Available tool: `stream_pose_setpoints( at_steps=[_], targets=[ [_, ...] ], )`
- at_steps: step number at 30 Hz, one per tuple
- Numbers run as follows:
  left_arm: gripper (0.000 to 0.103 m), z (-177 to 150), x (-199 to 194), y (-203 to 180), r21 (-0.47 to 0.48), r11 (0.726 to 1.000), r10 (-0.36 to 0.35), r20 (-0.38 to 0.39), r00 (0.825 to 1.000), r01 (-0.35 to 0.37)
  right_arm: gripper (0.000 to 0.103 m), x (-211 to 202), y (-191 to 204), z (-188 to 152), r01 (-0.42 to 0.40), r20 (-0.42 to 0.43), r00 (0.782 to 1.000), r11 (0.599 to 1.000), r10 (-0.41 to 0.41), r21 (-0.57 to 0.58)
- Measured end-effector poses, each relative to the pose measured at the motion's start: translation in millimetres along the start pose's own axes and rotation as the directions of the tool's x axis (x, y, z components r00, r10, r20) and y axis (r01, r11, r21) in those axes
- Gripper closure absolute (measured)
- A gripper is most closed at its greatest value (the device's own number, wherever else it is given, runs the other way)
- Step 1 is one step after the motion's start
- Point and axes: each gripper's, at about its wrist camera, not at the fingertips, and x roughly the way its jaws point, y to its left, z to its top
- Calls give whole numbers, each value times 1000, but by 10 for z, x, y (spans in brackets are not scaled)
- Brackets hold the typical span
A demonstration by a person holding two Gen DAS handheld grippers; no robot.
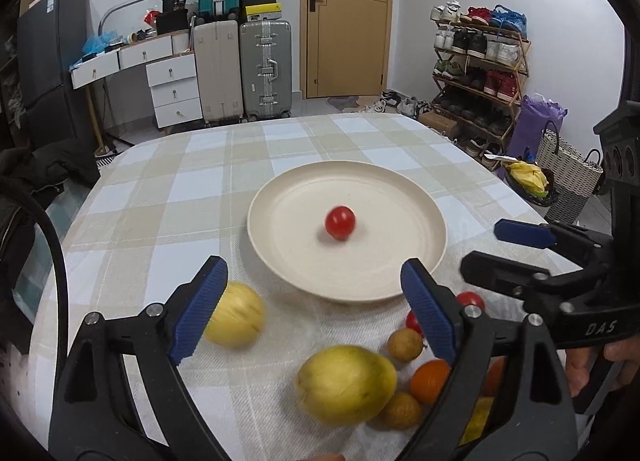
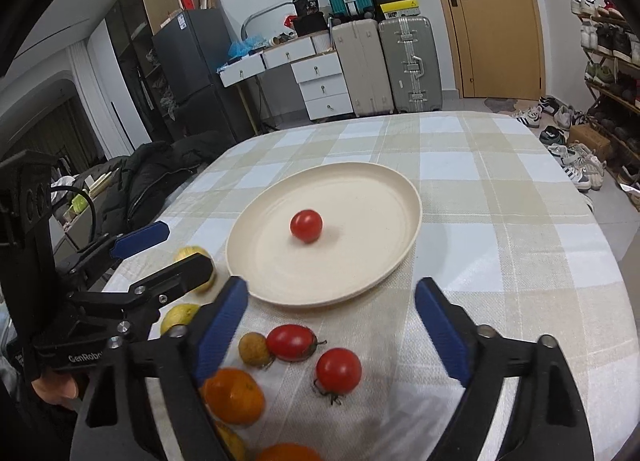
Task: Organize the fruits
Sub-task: 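Move the left gripper to the yellow fruit lying beside the plate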
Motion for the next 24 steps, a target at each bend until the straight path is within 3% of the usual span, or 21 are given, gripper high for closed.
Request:
stream_pose_setpoints(
  at_steps=[2, 5, 12, 16, 24],
  targets=[
    [12, -50, -102, 32, -6, 1000, 0, 14, 1000, 0, 3, -66, 4, -31, 17, 7, 1000, 1000, -17, 1],
    [1, -137, -265, 80, -15, 1000, 6, 29, 1000, -6, 1, -171, -2, -77, 26, 25, 999, 1000, -26, 5],
    [1, -374, -616, 159, -24, 1000, 8, 61, 998, -7, 0, -382, -31, -138, 9, 55, 998, 999, -11, 38],
    [1, -458, -655, 161, -35, 999, 12, 34, 999, -11, 0, -435, -15, -178, 7, 71, 997, 1000, -8, 27],
    [1, -592, -790, 322, -32, 997, 73, 23, 997, -72, 0, -379, -15, -211, 35, 43, 998, 999, -35, 13]
  ],
)
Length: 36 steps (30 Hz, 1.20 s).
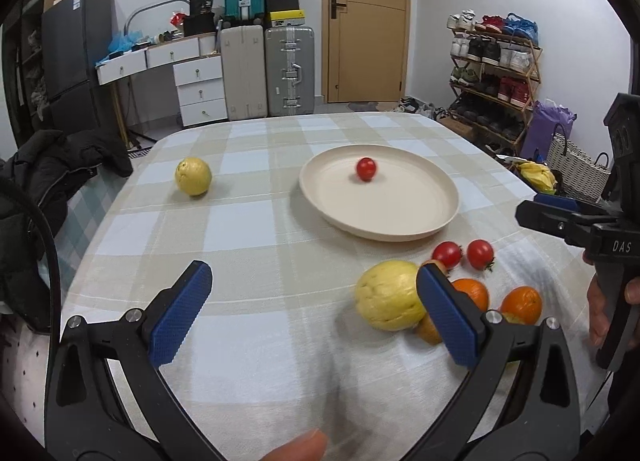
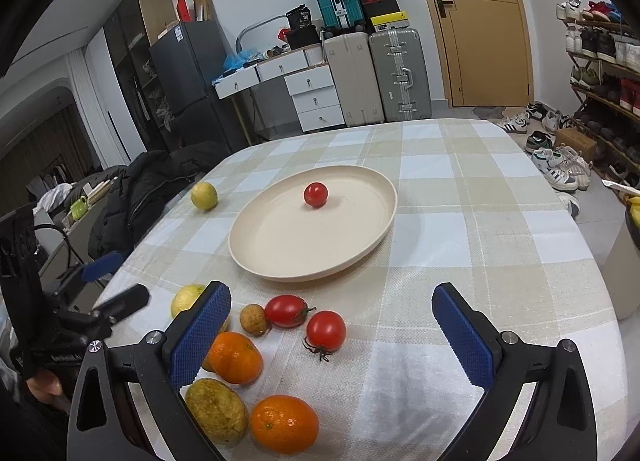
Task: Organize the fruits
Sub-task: 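Move the left gripper to the yellow fruit lying beside the plate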
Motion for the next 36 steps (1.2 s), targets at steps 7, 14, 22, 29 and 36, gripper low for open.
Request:
stream_pose_setpoints(
  at_steps=[7, 14, 22, 29, 36],
  targets=[
    [1, -156, -100, 523, -94, 995, 38, -27, 999, -40, 0, -10, -21, -13, 2, -1, 1000, 1000, -2, -4],
    [1, -254, -103, 743, -120, 989, 77, -50, 996, -83, 0, -13, -24, -42, -12, -13, 1000, 1000, 11, -10],
    [1, 282, 247, 1502, -158, 968, 188, -67, 980, -197, 0, -29, -95, 5, -4, -8, 1000, 1000, 4, 12],
    [1, 585, 948, 1732, -126, 969, 193, -148, 970, -212, 0, 106, -205, 135, 36, -59, 998, 999, -33, 41],
    [1, 826, 1695, 1771, -111, 965, 210, -216, 954, -238, 0, 131, -290, 160, 48, -66, 997, 993, -41, 105]
  ],
)
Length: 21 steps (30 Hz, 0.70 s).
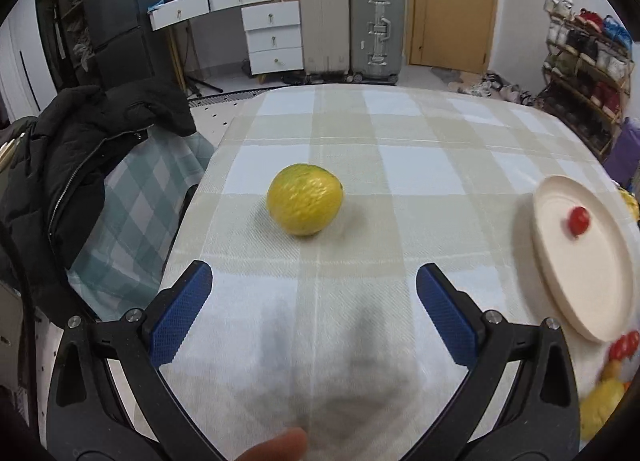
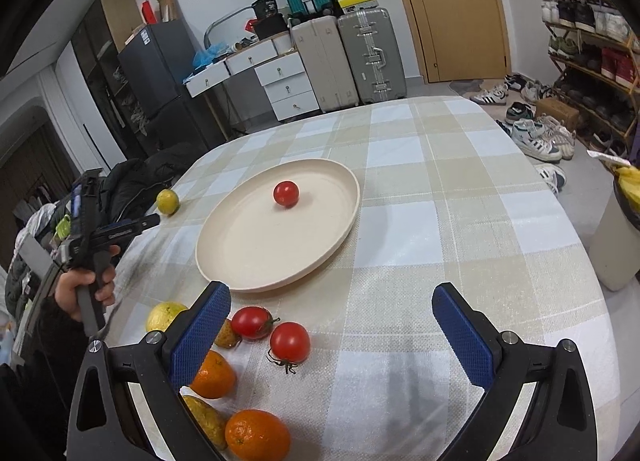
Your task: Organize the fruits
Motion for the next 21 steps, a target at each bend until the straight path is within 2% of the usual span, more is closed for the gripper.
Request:
stream_pose_setpoints(
  at_steps=[5, 7, 9, 11, 15, 21],
  targets=[
    [5, 198, 367, 71, -46, 998, 41, -29, 999, -42, 0, -15, 3, 9, 5, -10, 1000, 1000, -5, 9],
    [15, 253, 483, 62, -49, 998, 37, -42, 998, -40, 0, -26, 2, 19, 7, -4, 1000, 1000, -7, 10],
    [32, 290, 589, 8, -31, 999, 10, -70, 998, -12, 0, -11, -6, 24, 5, -5, 1000, 1000, -5, 12],
    [43, 311, 651, -71, -4, 1000, -1, -77, 997, 1, 0, 16, -24, 19, 6, -13, 1000, 1000, -5, 20],
    [53, 323, 705, -213, 44, 999, -5, -77, 997, 9, 0, 118, -39, 9, 6, -42, 999, 1000, -5, 20],
    [55, 331, 748, -207, 22, 998, -49, -77, 996, 51, 0, 156, -14, -110, 11, -94, 995, 1000, -11, -8]
  ],
)
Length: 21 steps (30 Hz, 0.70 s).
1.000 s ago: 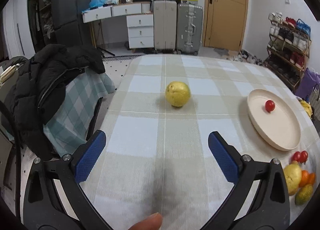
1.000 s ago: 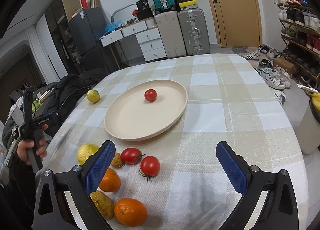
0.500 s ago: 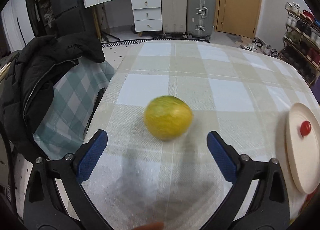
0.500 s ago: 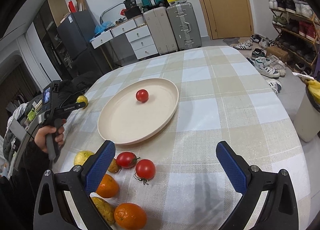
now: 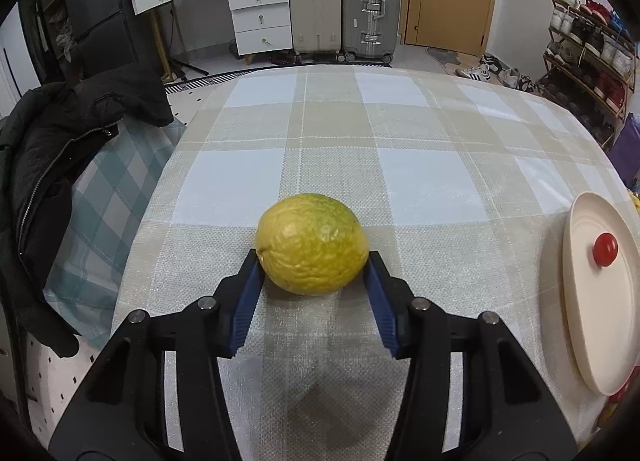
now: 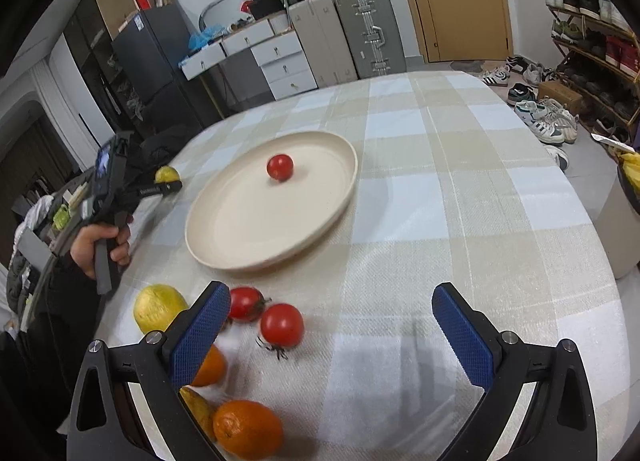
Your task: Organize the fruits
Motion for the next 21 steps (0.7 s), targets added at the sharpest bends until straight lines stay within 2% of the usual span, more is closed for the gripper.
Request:
stream_pose_setpoints(
  at_steps=[3, 5, 7, 10, 15, 17, 18, 20, 21],
  targets=[
    [55, -32, -73, -9, -2, 1000, -21, 22, 1000, 21, 5, 77, 3, -81, 1, -57, 998, 1000, -1, -7],
    [55, -61, -150, -44, 3, 999, -38, 29, 999, 38, 21, 159, 44, -115, -26, -96, 995, 999, 23, -28],
    [55, -98, -259, -106, 21, 998, -63, 40, 997, 62, 23, 217, 102, -131, -36, -119, 992, 998, 29, -52],
    [55, -139, -455, -231, 57, 994, -96, 62, 993, 92, 31, 276, 193, -142, -73, -137, 989, 994, 62, -78],
    [55, -224, -781, -500, 102, 983, -162, 80, 984, 153, 45, 324, 270, -134, -76, -139, 988, 991, 60, -111],
    [55, -281, -884, -658, 131, 974, -193, 77, 978, 182, 58, 336, 279, -132, -84, -141, 988, 990, 68, -114],
    [55, -314, -931, -750, 149, 969, -209, 73, 975, 197, 59, 335, 290, -137, -81, -140, 988, 989, 64, -120],
    [55, -377, -1012, -934, 179, 956, -248, 63, 967, 234, 73, 333, 306, -152, -82, -138, 988, 988, 64, -131],
    [55, -409, -1046, -1034, 197, 947, -269, 53, 962, 254, 73, 336, 311, -159, -85, -139, 988, 988, 66, -132]
  ],
)
